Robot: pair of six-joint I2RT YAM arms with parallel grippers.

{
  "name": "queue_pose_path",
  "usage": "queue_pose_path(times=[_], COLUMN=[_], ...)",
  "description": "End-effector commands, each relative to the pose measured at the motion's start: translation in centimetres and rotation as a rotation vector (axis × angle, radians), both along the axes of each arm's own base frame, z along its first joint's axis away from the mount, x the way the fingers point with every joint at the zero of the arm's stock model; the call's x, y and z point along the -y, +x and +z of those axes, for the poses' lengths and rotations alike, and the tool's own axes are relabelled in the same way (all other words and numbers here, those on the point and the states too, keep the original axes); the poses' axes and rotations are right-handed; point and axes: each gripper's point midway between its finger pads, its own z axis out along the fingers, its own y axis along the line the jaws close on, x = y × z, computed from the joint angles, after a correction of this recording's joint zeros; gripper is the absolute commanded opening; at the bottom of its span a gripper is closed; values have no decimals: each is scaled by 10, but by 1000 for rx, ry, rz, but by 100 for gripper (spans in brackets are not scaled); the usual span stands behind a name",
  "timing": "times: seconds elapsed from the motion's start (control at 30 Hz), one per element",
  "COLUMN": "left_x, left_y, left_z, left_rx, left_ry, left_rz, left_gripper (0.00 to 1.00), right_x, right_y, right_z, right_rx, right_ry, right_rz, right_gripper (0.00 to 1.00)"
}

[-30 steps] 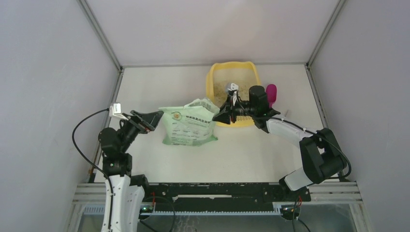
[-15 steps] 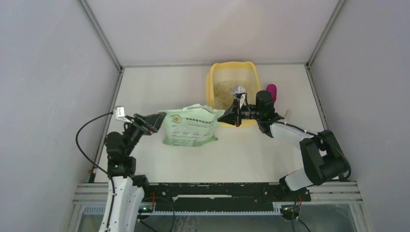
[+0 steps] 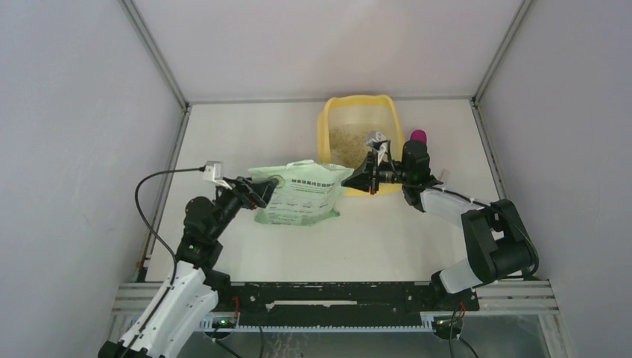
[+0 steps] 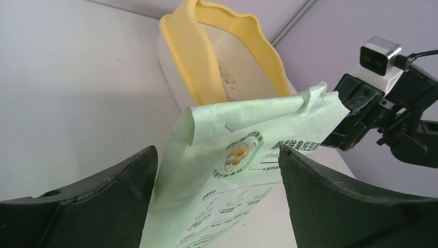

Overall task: Fill the litter box with clean litter
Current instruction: Close the cat litter bag at the center of the board.

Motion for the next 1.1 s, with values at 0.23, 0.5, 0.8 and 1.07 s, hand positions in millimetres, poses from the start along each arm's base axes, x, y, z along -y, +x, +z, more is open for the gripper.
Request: queue_pose_path(times=[0.23, 0.5, 0.8, 1.07], left_x=[8, -24, -60, -68], left_y=[20, 19, 14, 8], left_z=[-1, 1, 11, 28], left_rx=[81, 90, 110, 144], left_ry=[134, 182, 176, 123], left_rz=[-15, 147, 329, 353], left_gripper=[34, 0, 0, 6], right_x=[6, 8, 11, 12], right_y=[3, 5, 9, 7], right_z=[2, -5, -10, -11], right_rx=[2, -9, -9, -16], right_ry=[30, 22, 7, 6], right_rz=[19, 0, -24, -11], right_gripper=[0, 0, 0, 0])
